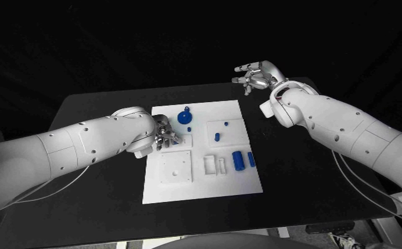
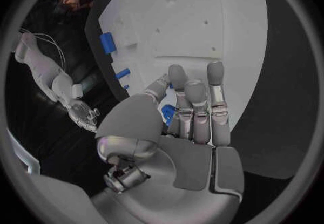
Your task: Assemble the parts on the task board
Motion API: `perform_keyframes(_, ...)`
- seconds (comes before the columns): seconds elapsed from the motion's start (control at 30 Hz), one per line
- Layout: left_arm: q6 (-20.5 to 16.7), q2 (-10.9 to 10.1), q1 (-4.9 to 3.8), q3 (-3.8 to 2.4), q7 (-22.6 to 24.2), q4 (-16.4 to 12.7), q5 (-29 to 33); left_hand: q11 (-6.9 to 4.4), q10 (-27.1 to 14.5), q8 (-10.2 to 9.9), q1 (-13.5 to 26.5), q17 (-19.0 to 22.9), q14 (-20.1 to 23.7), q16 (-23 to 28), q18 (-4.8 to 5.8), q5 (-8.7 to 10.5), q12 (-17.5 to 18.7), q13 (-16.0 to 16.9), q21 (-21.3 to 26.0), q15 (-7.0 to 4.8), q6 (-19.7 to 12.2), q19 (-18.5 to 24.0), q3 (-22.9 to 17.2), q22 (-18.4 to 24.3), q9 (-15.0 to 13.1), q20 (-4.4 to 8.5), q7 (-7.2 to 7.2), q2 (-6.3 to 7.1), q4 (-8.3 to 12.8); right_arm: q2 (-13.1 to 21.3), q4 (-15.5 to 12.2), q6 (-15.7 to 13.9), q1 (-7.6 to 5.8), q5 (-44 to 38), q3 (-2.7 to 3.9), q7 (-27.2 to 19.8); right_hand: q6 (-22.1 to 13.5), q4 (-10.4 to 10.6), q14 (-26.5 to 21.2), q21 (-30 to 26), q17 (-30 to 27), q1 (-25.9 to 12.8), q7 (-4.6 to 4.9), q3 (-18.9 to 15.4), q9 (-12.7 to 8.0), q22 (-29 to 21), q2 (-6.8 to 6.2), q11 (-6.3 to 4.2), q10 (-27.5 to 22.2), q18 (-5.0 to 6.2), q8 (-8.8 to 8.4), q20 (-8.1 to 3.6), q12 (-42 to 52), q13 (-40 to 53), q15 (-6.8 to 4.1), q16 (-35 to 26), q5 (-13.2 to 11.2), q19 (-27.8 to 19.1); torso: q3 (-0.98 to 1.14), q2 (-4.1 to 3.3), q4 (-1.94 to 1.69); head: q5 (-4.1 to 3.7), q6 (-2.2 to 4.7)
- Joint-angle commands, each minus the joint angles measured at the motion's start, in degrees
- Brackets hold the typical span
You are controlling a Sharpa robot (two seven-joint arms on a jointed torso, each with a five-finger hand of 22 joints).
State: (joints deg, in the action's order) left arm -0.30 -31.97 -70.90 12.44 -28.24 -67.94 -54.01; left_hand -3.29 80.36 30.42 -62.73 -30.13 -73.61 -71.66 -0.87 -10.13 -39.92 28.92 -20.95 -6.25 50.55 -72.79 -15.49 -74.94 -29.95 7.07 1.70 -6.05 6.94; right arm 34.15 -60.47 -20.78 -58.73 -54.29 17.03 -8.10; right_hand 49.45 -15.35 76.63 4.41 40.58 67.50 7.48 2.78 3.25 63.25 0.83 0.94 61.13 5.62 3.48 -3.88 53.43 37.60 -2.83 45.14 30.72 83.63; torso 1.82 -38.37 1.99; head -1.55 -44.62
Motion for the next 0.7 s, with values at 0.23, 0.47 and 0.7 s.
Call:
perform_keyframes(0.23,-1.2,-0.6,0.03,-0.13,0.7,-1.0,0.2,-0.13,1.2,1.4,-0.2,-0.4,-0.9,-0.1,-0.05,-0.67,0.7,-0.1,-0.6,0.03,0.0,-0.1,-2.2,-1.1,-3.4,0.16,-0.86,-0.72,1.7,-0.3,0.5,1.0,0.02,-0.4,0.04,-0.1,-0.4,0.0,-0.5,0.2,-0.1,-0.3,0.09,0.3,0.0,-0.1,-0.04,0.05,-0.4,-0.12,-0.28,0.07,-0.1,-0.1,0.04,-0.3,0.6,-0.3,0.04,-0.01,-0.10,0.02,0.06)
perform_keyframes(0.47,-0.7,-1.2,-0.49,-0.27,0.3,-1.8,0.1,-0.08,1.7,1.1,-0.2,-0.7,-1.1,0.0,-0.21,-0.86,1.0,-0.1,-1.0,0.10,0.6,0.0,-3.2,-1.1,-5.1,0.04,-0.89,-1.00,2.3,-0.4,0.7,1.2,0.07,-0.4,0.04,-0.1,-0.7,-0.1,-0.6,0.2,-0.1,-0.3,0.11,0.4,-0.1,-0.1,-0.11,0.06,-0.4,-0.13,-0.30,0.07,-0.1,-0.1,0.04,-0.3,1.0,-0.3,-0.01,-0.05,0.02,0.16,0.12)
perform_keyframes(0.7,0.1,-1.6,-1.11,-0.46,0.0,-2.4,0.1,-0.05,2.4,0.4,-0.1,-1.0,-1.5,0.2,-0.44,-1.33,1.4,-0.1,-1.3,0.20,1.4,0.1,-4.1,-1.1,-6.7,-0.13,-0.89,-1.14,3.1,-0.5,0.9,1.4,0.12,-0.5,0.04,-0.1,-0.8,-0.1,-0.6,0.2,-0.1,-0.4,0.12,0.5,-0.1,-0.1,-0.15,0.07,-0.4,-0.13,-0.29,0.07,-0.2,-0.1,0.04,-0.3,1.2,-0.3,-0.01,-0.03,0.02,0.17,0.16)
